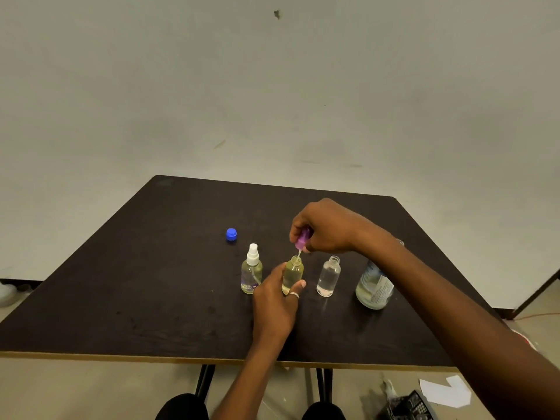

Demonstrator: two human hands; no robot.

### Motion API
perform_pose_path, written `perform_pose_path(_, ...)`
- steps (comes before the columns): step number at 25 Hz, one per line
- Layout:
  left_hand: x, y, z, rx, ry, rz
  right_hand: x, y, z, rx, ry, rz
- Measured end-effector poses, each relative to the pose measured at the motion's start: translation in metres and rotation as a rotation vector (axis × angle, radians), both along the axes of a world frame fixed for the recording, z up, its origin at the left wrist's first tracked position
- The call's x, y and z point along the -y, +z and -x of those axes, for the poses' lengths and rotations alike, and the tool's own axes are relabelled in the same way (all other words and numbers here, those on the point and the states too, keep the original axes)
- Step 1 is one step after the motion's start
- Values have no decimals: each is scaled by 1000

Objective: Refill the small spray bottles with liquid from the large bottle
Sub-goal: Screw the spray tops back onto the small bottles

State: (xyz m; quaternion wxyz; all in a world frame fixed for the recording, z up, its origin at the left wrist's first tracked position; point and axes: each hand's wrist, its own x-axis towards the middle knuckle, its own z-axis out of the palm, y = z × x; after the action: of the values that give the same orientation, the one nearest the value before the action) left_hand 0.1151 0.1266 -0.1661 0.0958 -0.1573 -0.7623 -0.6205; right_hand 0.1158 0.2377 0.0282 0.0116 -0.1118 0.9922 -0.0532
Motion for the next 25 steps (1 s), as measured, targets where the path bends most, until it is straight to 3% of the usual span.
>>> perform_pose_path(25,2,3,-1,-2,-20,10,3,-40,11,5,-53,-75)
